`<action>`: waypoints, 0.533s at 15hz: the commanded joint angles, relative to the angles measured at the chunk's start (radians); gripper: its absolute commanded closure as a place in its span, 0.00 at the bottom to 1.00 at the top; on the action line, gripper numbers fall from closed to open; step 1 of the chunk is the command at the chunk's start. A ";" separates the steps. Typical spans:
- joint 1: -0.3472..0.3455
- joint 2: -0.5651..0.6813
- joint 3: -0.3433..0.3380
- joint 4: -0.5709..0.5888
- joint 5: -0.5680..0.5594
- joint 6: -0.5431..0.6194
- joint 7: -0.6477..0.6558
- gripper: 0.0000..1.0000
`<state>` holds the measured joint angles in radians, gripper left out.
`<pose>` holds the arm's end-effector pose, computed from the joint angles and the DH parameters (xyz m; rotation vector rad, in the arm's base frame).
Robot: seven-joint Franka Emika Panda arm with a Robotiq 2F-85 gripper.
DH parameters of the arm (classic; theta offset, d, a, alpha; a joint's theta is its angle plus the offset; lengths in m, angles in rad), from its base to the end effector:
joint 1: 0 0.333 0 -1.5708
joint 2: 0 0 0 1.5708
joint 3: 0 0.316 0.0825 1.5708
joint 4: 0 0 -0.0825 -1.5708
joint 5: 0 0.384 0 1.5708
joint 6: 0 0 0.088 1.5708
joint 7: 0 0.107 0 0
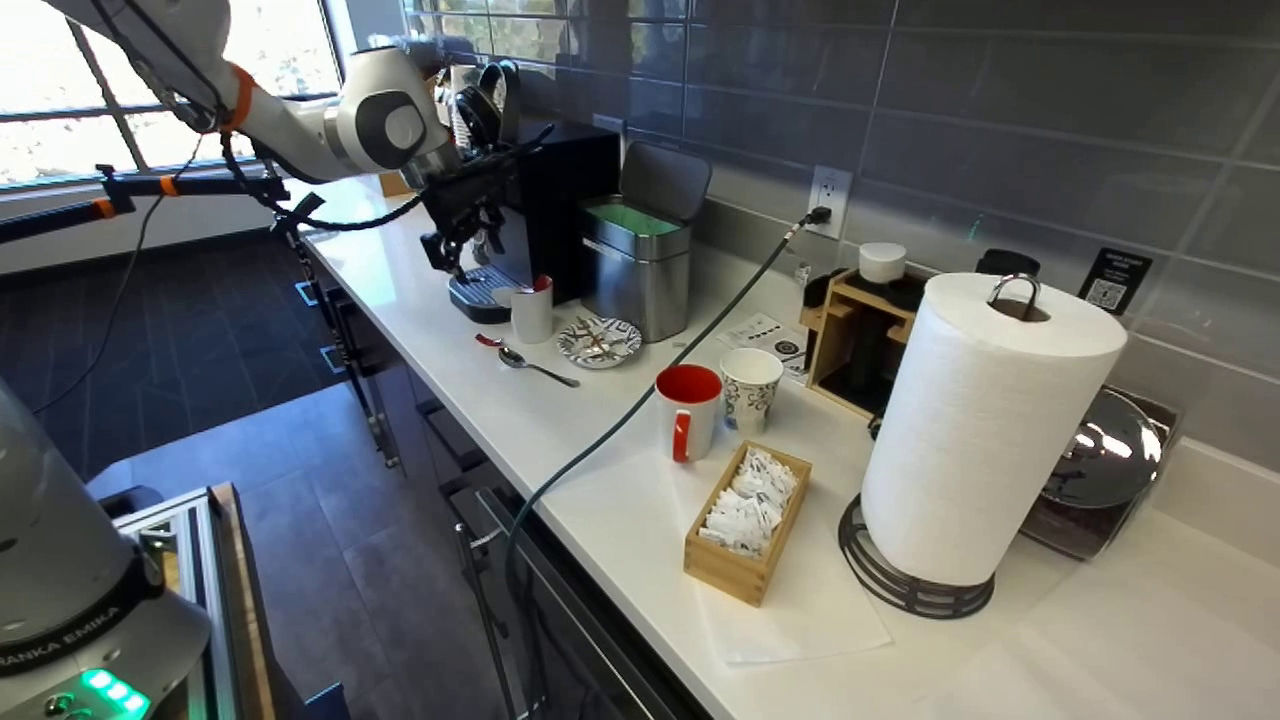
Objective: Move the broken mug piece closer to the cup
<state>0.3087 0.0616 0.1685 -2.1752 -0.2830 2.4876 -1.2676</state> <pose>0.5028 0.2606 0.3895 1.6101 2.3660 0.2286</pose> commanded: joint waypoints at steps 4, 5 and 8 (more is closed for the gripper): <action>-0.044 0.022 0.033 0.004 -0.016 0.034 -0.012 0.00; -0.048 0.022 0.032 -0.001 -0.031 0.042 -0.005 0.00; -0.062 0.031 0.031 -0.019 -0.023 0.104 -0.005 0.00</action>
<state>0.2737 0.0830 0.1855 -2.1644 -0.2912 2.5180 -1.2756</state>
